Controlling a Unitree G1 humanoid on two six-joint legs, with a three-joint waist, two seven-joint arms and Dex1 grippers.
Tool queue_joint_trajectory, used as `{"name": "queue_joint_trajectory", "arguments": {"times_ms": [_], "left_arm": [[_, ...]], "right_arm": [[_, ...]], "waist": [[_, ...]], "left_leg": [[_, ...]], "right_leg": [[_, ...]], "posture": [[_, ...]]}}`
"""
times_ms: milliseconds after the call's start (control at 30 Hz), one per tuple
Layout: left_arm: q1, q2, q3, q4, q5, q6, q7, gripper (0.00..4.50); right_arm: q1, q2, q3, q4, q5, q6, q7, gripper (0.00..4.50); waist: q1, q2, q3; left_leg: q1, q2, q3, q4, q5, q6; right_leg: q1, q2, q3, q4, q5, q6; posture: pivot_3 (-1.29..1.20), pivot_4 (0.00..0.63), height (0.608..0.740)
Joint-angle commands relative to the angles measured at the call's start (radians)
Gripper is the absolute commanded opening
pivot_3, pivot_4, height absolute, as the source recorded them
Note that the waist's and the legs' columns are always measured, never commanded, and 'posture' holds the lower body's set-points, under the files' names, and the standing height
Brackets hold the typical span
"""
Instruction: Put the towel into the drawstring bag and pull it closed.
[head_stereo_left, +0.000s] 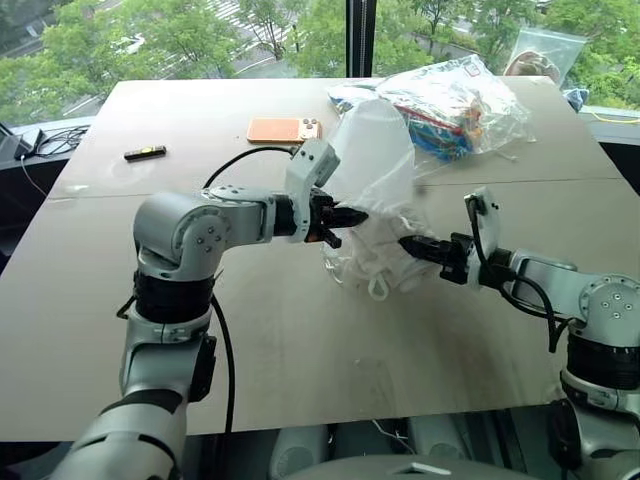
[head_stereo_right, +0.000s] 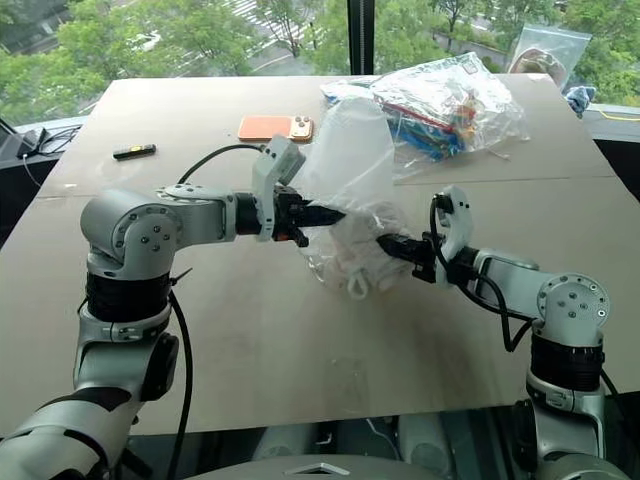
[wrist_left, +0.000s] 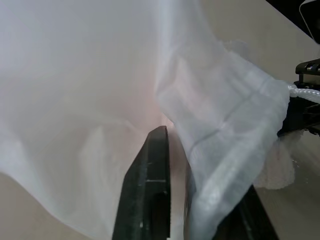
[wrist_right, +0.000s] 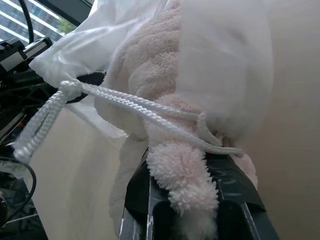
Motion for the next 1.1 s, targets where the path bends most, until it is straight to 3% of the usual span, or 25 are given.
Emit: {"name": "queue_joint_trajectory", "arguments": {"times_ms": [33,133,467,500,533,633,667,900,1100], "left_arm": [[0.013,0.066,-0.071,-0.064,0.098,-0.161,-0.046,2.18],[0.031,0.097,-0.116,-0.068,0.163,-0.254,-0.067,2.18],[0.049,0.032,-0.147,-0.019,0.26,-0.367,-0.065,2.18],[0.047,0.029,-0.146,-0.013,0.267,-0.372,-0.067,1.67],[0.047,0.029,-0.153,-0.006,0.277,-0.384,-0.074,1.61],[0.05,0.022,-0.16,0.012,0.299,-0.403,-0.087,0.28],[0.05,0.019,-0.162,0.018,0.307,-0.409,-0.091,0.1],[0.044,0.005,-0.163,0.057,0.351,-0.446,-0.123,0.1],[-0.054,-0.079,0.06,0.064,0.077,-0.107,-0.163,0.1]], "right_arm": [[0.0,0.005,0.014,0.0,0.021,-0.045,-0.022,0.0],[0.001,0.006,0.027,0.012,0.016,-0.065,-0.027,0.0],[-0.009,0.008,0.05,0.038,-0.007,-0.109,-0.021,0.0],[-0.011,0.011,0.051,0.039,-0.004,-0.113,-0.021,0.0],[-0.014,0.017,0.052,0.041,-0.001,-0.12,-0.022,0.0],[-0.019,0.033,0.052,0.049,0.008,-0.137,-0.028,0.0],[-0.021,0.038,0.053,0.052,0.009,-0.142,-0.028,0.0],[-0.033,0.069,0.054,0.067,0.011,-0.172,-0.035,0.0],[-0.059,0.136,0.018,0.102,0.07,-0.254,-0.075,0.0]], "waist": [[0.0,0.0,0.0],[0.002,0.0,0.0],[0.004,0.0,0.0],[0.003,0.0,0.0],[0.0,0.0,0.0],[0.001,0.0,0.0],[0.002,0.0,0.0],[0.002,0.0,0.0],[0.001,0.0,0.0]], "left_leg": [[0.0,0.0,0.0,0.0,0.0,0.0],[0.0,0.0,0.0,0.0,0.0,0.0],[-0.001,0.0,0.0,0.0,-0.001,0.003],[-0.001,0.0,0.0,0.0,-0.002,0.003],[-0.001,0.0,0.0,0.0,-0.002,0.003],[0.0,0.0,0.0,0.0,-0.002,0.003],[0.0,0.0,0.0,0.0,-0.002,0.003],[-0.001,0.0,0.0,0.001,-0.002,0.003],[-0.002,0.001,-0.001,0.001,-0.002,0.003]], "right_leg": [[0.0,0.0,0.0,0.0,0.0,0.0],[0.0,0.0,0.0,0.0,0.0,0.0],[0.0,0.0,0.0,-0.001,0.0,0.0],[0.0,0.0,0.0,-0.001,0.0,0.0],[0.0,0.0,0.0,-0.001,0.0,0.0],[0.0,0.001,0.0,0.0,0.0,0.0],[0.0,0.001,0.0,0.0,0.0,0.0],[0.0,0.0,-0.001,-0.001,0.0,0.0],[0.0,0.0,-0.002,0.0,0.0,0.0]], "posture": [[0.0,0.15,0.74],[0.0,0.15,0.74],[0.0,0.15,0.74],[0.0,0.15,0.74],[0.0,0.15,0.74],[0.0,0.15,0.74],[0.0,0.15,0.74],[0.0,0.15,0.74],[0.0,0.15,0.74]]}}
